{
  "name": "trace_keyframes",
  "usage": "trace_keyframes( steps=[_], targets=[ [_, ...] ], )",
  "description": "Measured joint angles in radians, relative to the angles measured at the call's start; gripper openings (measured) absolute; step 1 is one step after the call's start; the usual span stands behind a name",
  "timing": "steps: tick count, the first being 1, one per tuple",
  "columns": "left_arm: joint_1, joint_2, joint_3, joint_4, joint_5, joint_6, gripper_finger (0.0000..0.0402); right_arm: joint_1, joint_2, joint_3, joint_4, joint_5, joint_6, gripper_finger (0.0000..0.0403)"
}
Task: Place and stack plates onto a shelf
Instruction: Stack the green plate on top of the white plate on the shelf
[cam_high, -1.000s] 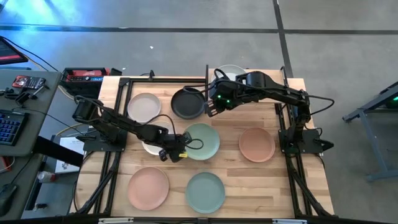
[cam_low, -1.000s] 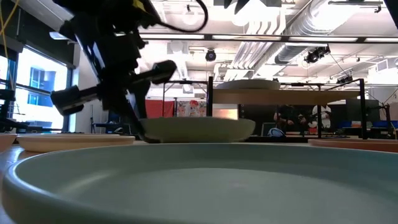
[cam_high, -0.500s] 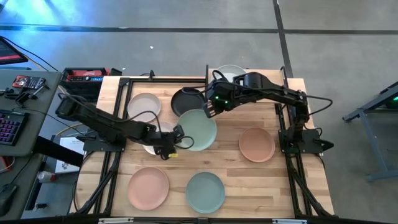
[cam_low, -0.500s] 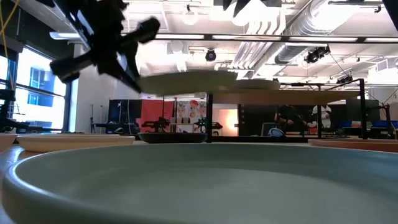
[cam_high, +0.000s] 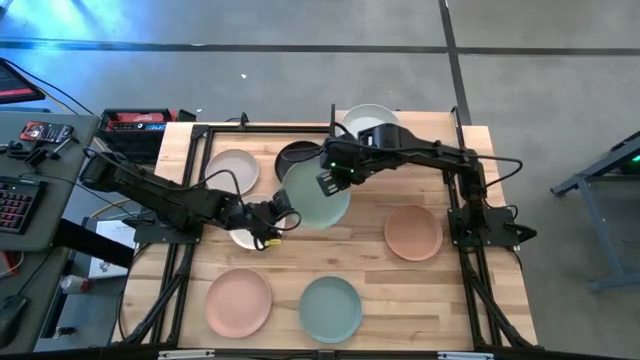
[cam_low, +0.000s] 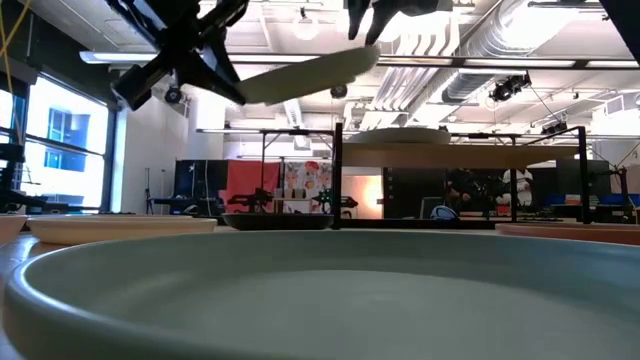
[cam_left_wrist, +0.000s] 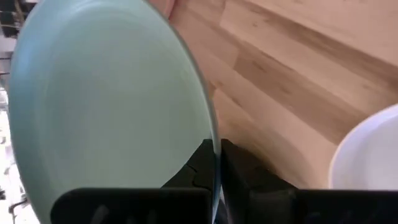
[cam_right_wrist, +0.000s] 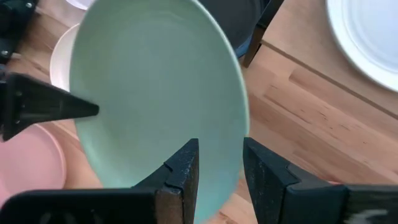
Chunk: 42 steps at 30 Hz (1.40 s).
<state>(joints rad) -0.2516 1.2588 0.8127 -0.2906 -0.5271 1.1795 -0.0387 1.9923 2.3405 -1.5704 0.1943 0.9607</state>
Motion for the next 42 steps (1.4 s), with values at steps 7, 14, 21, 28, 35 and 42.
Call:
trace_keyframes(
  steps=[7, 14, 21, 28, 35, 42],
  targets=[
    [0.000, 0.001, 0.000, 0.026, -0.026, 0.037, 0.0001, 0.000, 0.017, 0.000, 0.001, 0.006, -0.004, 0.0101],
    [0.003, 0.001, 0.000, 0.002, -0.025, 0.025, 0.0001, 0.000, 0.008, 0.000, 0.000, -0.012, 0.002, 0.0101],
    [0.003, 0.001, 0.000, -0.033, -0.001, -0.025, 0.0001, 0.000, -0.005, 0.000, -0.001, 0.012, -0.004, 0.0101],
    [0.000, 0.001, 0.000, 0.014, -0.037, -0.001, 0.0001, -0.009, -0.004, 0.000, -0.001, 0.026, -0.027, 0.0101],
    [0.000, 0.001, 0.000, -0.009, -0.039, -0.007, 0.0001, -0.014, -0.004, 0.000, -0.001, 0.034, -0.045, 0.0101],
    [0.000, 0.001, 0.000, -0.015, -0.039, -0.021, 0.0001, -0.022, -0.004, 0.000, -0.001, 0.044, -0.068, 0.0096]
  ],
)
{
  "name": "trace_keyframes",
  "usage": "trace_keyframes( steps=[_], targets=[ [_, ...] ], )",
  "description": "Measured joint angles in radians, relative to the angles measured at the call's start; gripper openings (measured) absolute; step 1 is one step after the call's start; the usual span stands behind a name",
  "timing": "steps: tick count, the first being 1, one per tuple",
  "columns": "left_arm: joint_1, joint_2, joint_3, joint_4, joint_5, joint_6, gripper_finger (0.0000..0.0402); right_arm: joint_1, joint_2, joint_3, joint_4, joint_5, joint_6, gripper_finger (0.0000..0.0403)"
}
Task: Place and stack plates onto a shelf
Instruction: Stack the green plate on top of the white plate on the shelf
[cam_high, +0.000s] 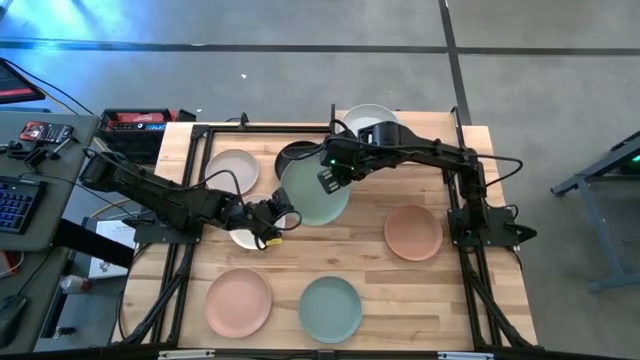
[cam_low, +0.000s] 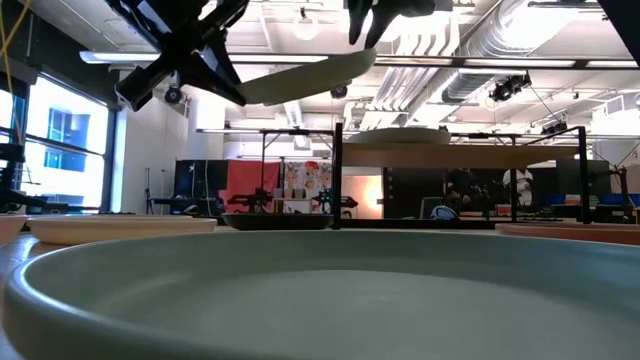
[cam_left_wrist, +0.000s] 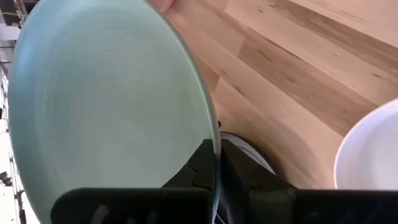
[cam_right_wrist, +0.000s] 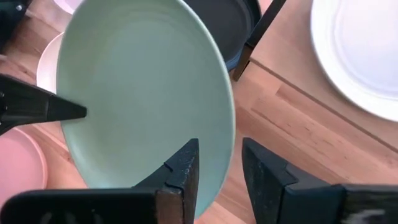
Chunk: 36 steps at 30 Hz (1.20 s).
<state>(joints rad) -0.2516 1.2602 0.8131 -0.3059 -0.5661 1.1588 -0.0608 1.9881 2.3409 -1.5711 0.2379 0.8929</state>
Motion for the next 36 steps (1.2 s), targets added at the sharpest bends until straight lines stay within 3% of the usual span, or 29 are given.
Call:
trace_keyframes(
  steps=[18, 24, 27, 36],
  targets=[
    [-0.002, 0.000, 0.000, 0.045, -0.045, 0.068, 0.0002, -0.057, 0.001, 0.000, 0.000, -0.047, -0.022, 0.0075],
    [0.002, 0.000, 0.000, 0.063, -0.044, 0.066, 0.0009, -0.064, 0.005, 0.000, 0.000, -0.094, -0.045, 0.0014],
    [0.009, 0.000, 0.000, 0.067, -0.041, 0.066, 0.0010, -0.064, 0.005, 0.000, -0.003, -0.094, -0.042, 0.0009],
    [0.023, 0.000, 0.000, 0.068, -0.041, -0.073, 0.0012, -0.065, 0.005, 0.000, 0.000, -0.088, -0.035, 0.0001]
  ],
)
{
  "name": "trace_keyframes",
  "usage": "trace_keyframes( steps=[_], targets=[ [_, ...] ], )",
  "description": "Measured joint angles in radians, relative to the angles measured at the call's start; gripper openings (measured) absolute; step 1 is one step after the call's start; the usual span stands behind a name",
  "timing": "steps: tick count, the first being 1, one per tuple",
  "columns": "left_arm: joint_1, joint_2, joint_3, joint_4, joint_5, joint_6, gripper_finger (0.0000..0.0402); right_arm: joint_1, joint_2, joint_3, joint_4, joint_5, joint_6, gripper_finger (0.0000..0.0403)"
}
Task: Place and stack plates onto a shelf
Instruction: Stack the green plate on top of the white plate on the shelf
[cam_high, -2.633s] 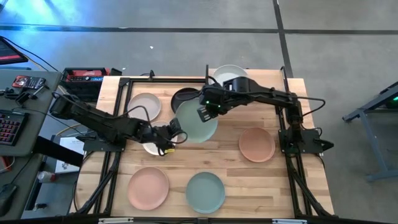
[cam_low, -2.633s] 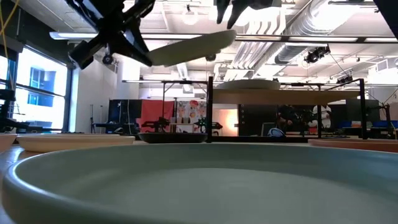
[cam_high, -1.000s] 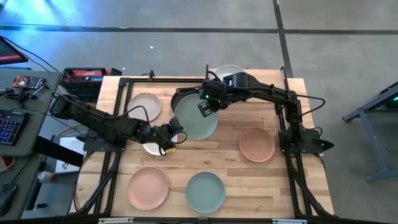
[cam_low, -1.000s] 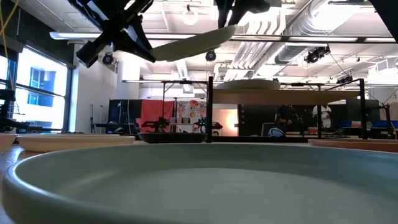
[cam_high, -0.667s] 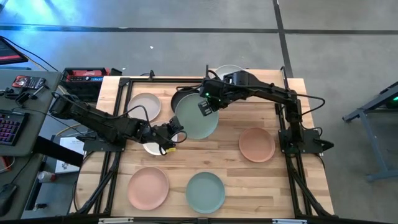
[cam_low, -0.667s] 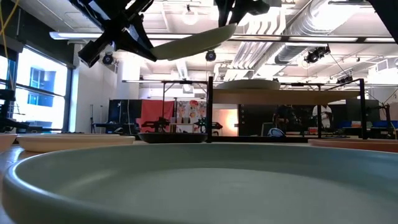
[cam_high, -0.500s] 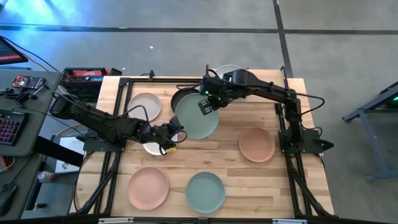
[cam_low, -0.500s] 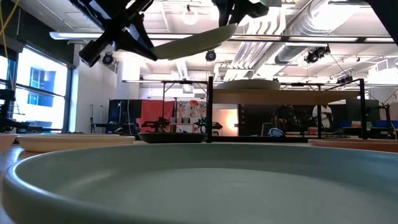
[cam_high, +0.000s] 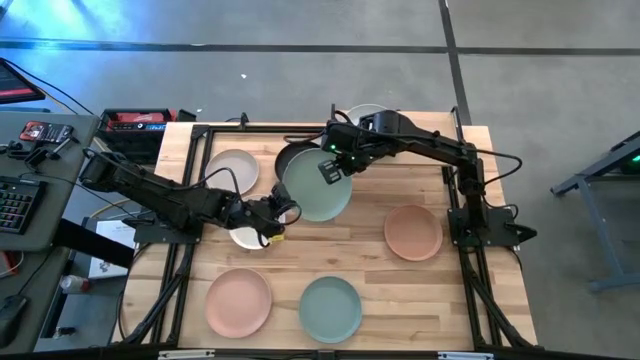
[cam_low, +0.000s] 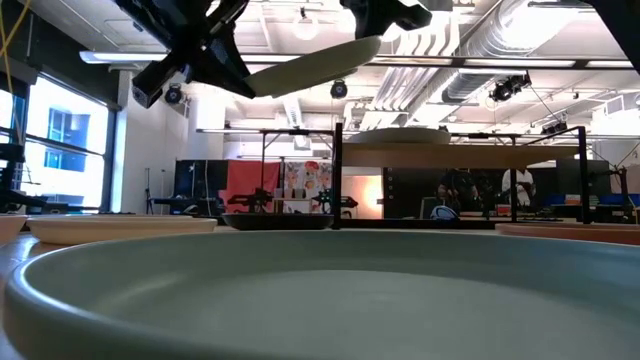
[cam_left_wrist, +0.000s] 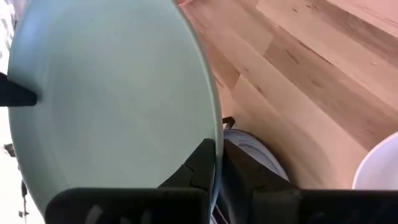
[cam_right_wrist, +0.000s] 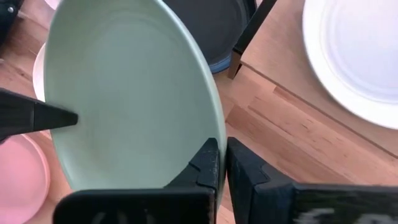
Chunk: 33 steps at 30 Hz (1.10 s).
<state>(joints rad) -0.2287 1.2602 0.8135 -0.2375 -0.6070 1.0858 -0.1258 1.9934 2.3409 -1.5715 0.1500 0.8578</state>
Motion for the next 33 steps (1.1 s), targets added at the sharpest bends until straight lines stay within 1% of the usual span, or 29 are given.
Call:
trace_keyframes(
  steps=[4, 11, 16, 19, 21, 27, 30, 33],
  targets=[
    [0.000, 0.000, 0.000, 0.004, 0.020, -0.074, 0.0022, -0.006, 0.000, 0.000, 0.000, -0.005, 0.028, 0.0001],
    [0.000, 0.000, 0.000, 0.005, 0.034, -0.235, 0.0064, -0.005, 0.000, 0.000, 0.001, -0.009, 0.059, 0.0001],
    [-0.009, 0.000, 0.000, 0.004, -0.077, -0.361, 0.0083, -0.010, 0.000, 0.000, 0.002, -0.004, 0.058, 0.0000],
    [-0.021, -0.008, 0.000, 0.003, -0.128, -0.408, 0.0085, -0.025, 0.000, 0.000, 0.005, -0.005, 0.034, 0.0000],
    [-0.030, -0.023, 0.000, 0.006, -0.144, -0.429, 0.0086, -0.039, -0.002, 0.000, 0.006, -0.006, 0.014, 0.0000],
    [-0.033, -0.087, 0.000, -0.005, -0.159, -0.482, 0.0086, -0.097, -0.020, 0.000, -0.002, 0.000, -0.050, 0.0000],
    [-0.022, -0.115, 0.000, -0.006, -0.159, -0.483, 0.0086, -0.133, -0.037, 0.000, -0.005, 0.012, -0.059, 0.0000],
    [-0.004, -0.128, 0.000, -0.002, -0.158, -0.483, 0.0086, -0.160, -0.043, 0.000, -0.001, -0.002, -0.088, 0.0000]
  ],
)
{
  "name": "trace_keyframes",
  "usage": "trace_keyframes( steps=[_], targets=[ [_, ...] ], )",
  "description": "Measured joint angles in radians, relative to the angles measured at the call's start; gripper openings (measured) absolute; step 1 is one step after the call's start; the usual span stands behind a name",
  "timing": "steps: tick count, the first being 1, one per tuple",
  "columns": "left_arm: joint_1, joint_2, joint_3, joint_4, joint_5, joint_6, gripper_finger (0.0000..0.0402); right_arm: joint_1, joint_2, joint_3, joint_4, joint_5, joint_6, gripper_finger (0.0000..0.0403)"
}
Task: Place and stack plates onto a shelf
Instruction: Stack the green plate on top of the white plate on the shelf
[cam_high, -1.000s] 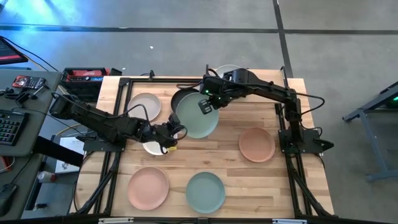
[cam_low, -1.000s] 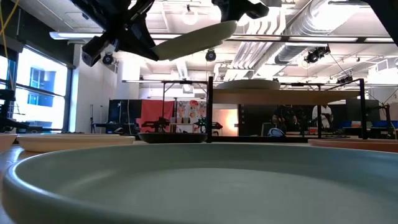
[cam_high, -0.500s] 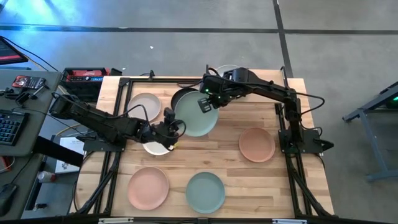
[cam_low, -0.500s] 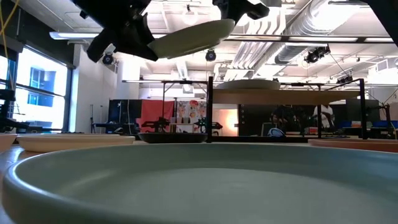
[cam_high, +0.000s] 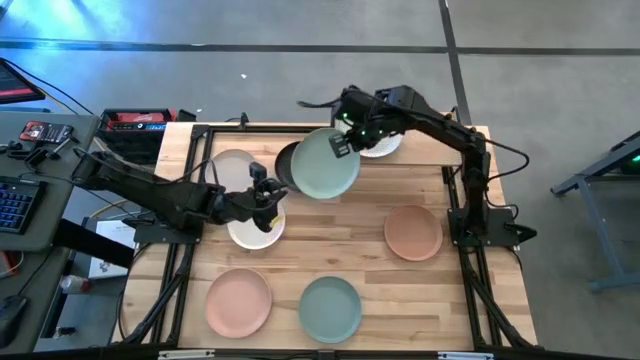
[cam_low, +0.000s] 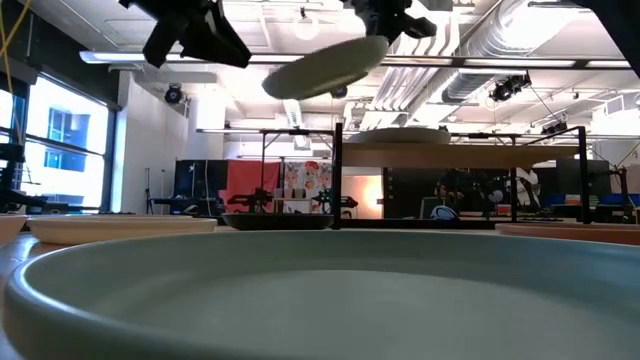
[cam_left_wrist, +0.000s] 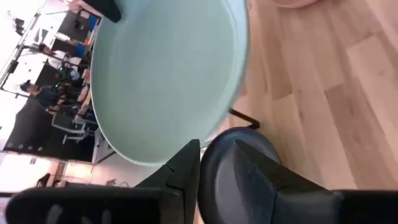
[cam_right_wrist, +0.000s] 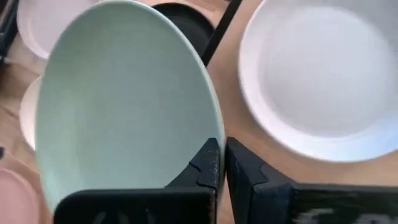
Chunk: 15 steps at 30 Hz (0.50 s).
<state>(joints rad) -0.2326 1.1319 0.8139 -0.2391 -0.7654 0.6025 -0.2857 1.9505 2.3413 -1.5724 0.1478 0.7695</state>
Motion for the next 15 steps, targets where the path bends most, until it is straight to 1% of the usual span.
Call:
trace_keyframes(
  steps=[6, 10, 15],
  targets=[
    [0.024, -0.008, 0.000, -0.002, -0.007, -0.010, 0.0086, -0.084, -0.030, 0.000, 0.001, -0.014, -0.087, 0.0000],
    [0.033, -0.009, 0.000, -0.003, -0.006, -0.076, 0.0086, -0.164, -0.057, 0.000, 0.000, -0.034, -0.162, 0.0000],
    [0.047, -0.009, 0.000, -0.010, -0.006, -0.172, 0.0086, -0.291, -0.095, 0.000, 0.001, -0.099, -0.282, 0.0000]
  ],
)
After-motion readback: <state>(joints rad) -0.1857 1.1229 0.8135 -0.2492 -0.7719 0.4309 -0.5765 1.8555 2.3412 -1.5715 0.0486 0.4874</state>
